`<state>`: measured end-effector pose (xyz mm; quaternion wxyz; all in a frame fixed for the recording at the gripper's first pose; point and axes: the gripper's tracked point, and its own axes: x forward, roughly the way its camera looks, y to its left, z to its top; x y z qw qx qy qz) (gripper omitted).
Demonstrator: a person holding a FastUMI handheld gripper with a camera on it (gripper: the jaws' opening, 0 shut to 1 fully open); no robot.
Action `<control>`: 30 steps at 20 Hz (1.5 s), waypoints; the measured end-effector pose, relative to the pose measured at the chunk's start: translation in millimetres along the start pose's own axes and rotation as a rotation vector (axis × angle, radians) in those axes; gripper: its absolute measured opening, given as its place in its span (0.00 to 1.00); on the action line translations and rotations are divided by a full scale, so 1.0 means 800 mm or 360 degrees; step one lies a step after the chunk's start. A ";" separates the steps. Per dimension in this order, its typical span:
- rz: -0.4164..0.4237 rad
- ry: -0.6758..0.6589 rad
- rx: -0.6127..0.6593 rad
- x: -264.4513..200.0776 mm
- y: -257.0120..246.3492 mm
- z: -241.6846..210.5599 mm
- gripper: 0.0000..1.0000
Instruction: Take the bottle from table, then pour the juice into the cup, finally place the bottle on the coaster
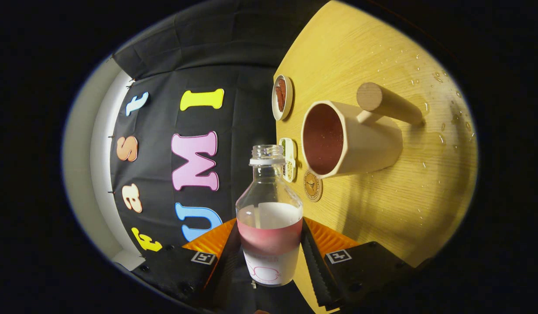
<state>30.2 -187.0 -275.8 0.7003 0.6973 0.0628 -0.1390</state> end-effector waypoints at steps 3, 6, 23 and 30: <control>0.0003 0.0008 0.0047 -0.002 0.001 0.000 0.76; -0.0005 0.0003 0.0090 -0.004 -0.002 0.003 0.76; 0.0040 0.0030 0.0304 -0.006 0.020 -0.003 0.76; 0.0044 -0.0024 0.0393 0.000 0.026 0.008 0.76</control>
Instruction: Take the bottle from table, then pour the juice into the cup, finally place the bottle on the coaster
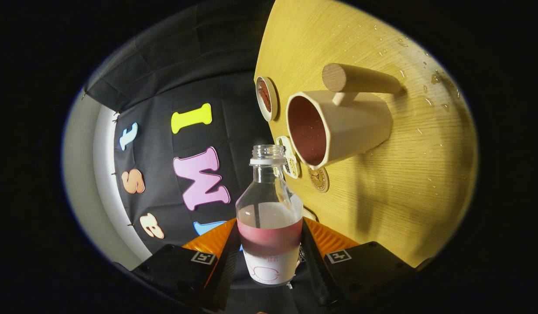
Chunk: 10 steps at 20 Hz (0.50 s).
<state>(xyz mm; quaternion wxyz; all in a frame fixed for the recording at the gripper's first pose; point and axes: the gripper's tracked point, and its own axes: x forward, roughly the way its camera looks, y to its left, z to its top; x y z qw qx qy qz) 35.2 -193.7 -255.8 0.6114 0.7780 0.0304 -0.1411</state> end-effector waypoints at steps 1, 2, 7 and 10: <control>0.0001 -0.0006 0.0015 0.000 -0.001 0.000 0.76; 0.0002 -0.0012 0.0029 -0.001 -0.001 0.002 0.77; 0.0009 -0.0037 0.0084 -0.001 0.002 0.009 0.76; 0.0000 -0.0029 0.0092 0.000 0.000 0.005 0.76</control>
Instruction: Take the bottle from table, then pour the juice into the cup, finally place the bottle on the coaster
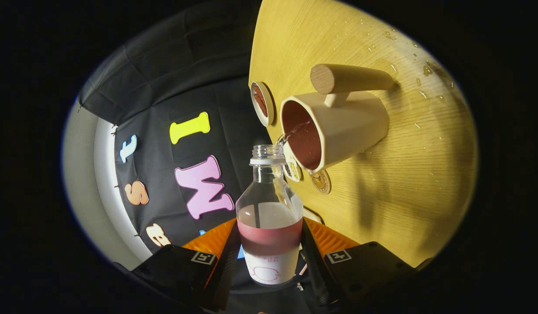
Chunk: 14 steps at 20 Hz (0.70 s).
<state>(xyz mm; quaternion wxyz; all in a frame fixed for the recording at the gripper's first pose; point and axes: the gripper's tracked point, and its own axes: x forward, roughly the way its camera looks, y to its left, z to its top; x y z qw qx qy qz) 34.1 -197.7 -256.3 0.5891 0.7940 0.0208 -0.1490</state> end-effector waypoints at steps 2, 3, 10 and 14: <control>-0.0015 0.0015 -0.0005 0.000 -0.003 -0.002 0.76; -0.0021 0.0019 -0.0006 0.000 -0.005 -0.002 0.76; -0.0005 -0.0015 0.0144 0.009 0.005 0.003 0.76; -0.0016 -0.0004 0.0181 0.008 0.003 0.006 0.76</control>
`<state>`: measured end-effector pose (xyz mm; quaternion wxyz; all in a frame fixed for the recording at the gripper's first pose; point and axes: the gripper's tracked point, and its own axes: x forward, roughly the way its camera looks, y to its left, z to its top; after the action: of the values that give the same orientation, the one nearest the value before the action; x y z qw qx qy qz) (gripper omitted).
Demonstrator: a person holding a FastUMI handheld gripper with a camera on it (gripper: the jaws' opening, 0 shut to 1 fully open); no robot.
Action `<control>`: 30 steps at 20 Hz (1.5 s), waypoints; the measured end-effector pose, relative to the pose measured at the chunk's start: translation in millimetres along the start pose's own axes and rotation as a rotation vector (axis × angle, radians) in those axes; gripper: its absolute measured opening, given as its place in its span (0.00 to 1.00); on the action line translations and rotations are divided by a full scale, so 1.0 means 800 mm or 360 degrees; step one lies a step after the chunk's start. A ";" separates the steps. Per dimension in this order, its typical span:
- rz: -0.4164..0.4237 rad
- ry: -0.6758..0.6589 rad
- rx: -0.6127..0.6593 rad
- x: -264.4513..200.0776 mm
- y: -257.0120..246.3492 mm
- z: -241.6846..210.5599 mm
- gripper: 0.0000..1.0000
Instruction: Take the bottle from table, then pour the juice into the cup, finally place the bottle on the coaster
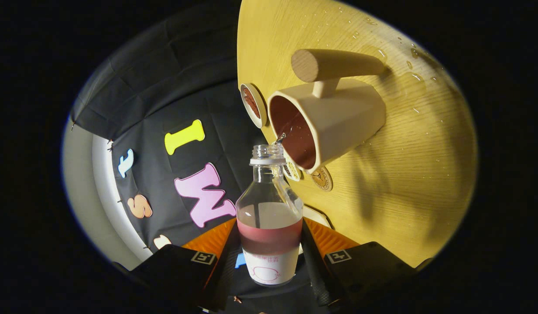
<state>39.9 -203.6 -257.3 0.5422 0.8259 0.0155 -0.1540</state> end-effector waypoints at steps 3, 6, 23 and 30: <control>-0.0009 0.0017 0.0025 -0.002 0.001 -0.003 0.77; 0.0017 0.0000 0.0102 -0.007 0.007 -0.002 0.76; 0.0123 -0.0063 0.0328 -0.010 0.043 -0.009 0.76; 0.0178 -0.0141 0.0425 -0.008 0.066 -0.001 0.76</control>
<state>44.4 -223.9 -207.9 0.4353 0.8827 -0.0752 -0.1604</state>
